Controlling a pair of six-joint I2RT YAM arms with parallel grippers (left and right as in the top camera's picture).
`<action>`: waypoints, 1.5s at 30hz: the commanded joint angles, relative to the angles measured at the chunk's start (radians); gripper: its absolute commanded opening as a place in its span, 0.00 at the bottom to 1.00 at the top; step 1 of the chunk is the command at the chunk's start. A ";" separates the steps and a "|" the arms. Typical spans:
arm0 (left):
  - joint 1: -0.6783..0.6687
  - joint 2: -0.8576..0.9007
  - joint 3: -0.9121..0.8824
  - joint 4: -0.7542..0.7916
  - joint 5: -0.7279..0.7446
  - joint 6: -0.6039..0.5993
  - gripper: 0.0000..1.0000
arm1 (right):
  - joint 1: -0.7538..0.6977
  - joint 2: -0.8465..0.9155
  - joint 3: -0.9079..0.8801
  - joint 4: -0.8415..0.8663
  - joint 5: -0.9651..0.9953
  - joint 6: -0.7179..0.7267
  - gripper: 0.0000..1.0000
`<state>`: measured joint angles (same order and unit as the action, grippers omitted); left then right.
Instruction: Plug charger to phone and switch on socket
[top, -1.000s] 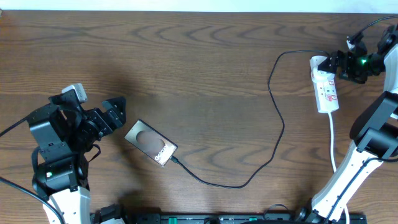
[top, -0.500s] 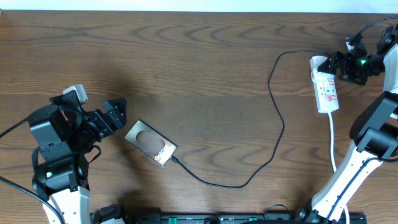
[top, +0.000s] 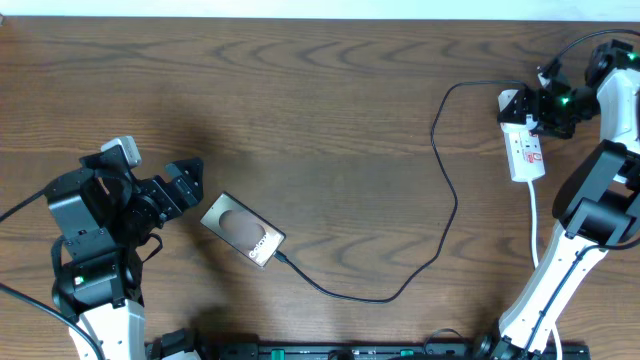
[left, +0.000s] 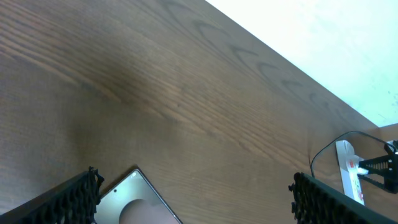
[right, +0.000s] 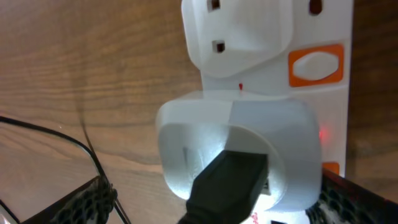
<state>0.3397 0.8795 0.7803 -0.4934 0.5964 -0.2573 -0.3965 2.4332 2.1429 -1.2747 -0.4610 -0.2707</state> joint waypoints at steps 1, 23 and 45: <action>0.002 -0.002 0.013 0.002 0.006 0.017 0.96 | 0.042 0.044 -0.012 -0.017 -0.062 0.005 0.92; 0.002 0.000 0.013 0.002 0.006 0.017 0.97 | -0.040 -0.109 0.234 -0.177 0.045 0.149 0.86; 0.002 0.002 0.012 0.002 0.006 0.017 0.97 | -0.043 -0.445 0.244 -0.229 0.112 0.352 0.99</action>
<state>0.3397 0.8803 0.7807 -0.4927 0.5964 -0.2573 -0.4419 1.9850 2.3833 -1.5002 -0.3580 0.0650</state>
